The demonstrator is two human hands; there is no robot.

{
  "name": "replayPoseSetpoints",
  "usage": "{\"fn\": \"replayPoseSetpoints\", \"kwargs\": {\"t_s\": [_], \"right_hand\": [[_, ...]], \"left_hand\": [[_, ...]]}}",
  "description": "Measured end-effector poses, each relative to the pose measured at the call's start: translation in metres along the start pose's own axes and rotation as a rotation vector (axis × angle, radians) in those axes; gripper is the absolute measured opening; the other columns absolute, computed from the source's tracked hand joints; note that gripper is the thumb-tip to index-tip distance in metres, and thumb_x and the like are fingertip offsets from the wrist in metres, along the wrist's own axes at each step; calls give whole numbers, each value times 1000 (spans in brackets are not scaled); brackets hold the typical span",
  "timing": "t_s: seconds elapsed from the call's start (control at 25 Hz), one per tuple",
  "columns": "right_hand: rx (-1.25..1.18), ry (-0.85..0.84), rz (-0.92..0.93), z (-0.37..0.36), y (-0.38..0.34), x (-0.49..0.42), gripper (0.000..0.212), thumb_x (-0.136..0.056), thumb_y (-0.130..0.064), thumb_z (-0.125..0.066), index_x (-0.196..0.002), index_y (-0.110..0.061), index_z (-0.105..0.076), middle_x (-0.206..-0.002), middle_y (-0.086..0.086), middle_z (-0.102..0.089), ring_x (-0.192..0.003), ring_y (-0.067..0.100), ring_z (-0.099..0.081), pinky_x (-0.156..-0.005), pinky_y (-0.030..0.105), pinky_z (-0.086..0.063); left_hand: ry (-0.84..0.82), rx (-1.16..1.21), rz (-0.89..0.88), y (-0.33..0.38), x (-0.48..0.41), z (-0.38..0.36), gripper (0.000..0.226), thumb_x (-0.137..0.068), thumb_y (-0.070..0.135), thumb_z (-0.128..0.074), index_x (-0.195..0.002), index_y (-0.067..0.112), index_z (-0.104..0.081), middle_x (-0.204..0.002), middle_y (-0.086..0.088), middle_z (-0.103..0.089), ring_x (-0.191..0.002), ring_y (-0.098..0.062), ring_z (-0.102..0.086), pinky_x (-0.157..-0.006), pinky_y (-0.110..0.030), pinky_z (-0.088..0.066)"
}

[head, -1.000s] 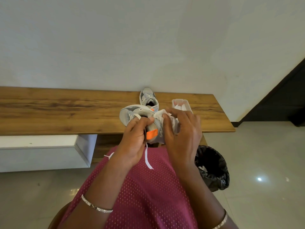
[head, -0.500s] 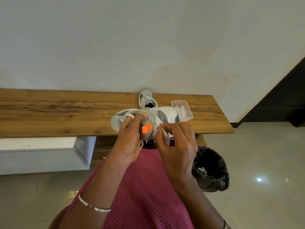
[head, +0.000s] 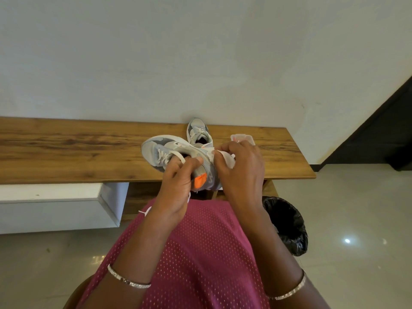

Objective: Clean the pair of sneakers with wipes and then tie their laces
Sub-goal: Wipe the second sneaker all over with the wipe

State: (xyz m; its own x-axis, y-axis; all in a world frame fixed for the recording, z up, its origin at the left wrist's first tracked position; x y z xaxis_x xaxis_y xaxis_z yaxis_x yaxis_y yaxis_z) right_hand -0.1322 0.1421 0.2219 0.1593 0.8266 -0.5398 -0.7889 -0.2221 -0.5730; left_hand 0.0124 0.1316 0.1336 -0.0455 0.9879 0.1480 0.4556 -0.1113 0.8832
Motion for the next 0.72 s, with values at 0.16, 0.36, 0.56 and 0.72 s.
{"fn": "replayPoseSetpoints", "kwargs": {"t_s": [0.16, 0.36, 0.56, 0.72], "right_hand": [[-28, 81, 146, 4, -14, 41, 11, -92, -15, -69, -101, -10, -70, -97, 4, -62, -91, 16, -55, -71, 26, -45], [-60, 96, 122, 1, 1, 64, 16, -92, -11, -71, -108, -8, -69, -100, 3, -62, -90, 16, -59, -66, 34, -54], [-18, 118, 115, 8, -4, 32, 12, -89, -7, -71, -100, -9, -71, -98, 4, -63, -91, 17, -56, -68, 29, -50], [54, -6, 34, -1, 17, -6, 11, -89, -7, -66, -98, -11, -72, -97, 4, -67, -92, 20, -58, -71, 22, -35]], "left_hand": [[-1, 92, 10, 5, -6, 7, 13, -88, 15, -66, -98, 6, -64, -89, -11, -70, -87, -23, -68, -78, -41, -56], [32, 76, 74, 0, -10, 12, 16, -96, 22, -60, -90, 10, -68, -82, -8, -72, -80, -21, -71, -70, -37, -59], [40, 43, 90, -7, -7, 11, 16, -91, 20, -67, -90, 3, -67, -77, -11, -71, -75, -22, -70, -67, -33, -59], [8, -9, 73, -10, -3, 7, 38, -77, 27, -72, -108, 6, -67, -98, -18, -69, -94, -29, -69, -79, -42, -57]]}}
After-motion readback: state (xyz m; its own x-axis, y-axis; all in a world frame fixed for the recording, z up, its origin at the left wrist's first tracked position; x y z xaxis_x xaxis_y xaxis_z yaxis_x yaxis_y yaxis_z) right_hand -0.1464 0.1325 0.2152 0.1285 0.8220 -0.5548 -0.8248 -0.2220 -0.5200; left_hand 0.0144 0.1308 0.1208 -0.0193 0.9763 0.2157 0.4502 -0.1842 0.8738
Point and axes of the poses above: each hand's wrist, its own x-axis away from the middle knuckle, its own z-axis out of the back of the hand, y = z × x, the point moved 10 cm from there along -x, towards the middle knuckle
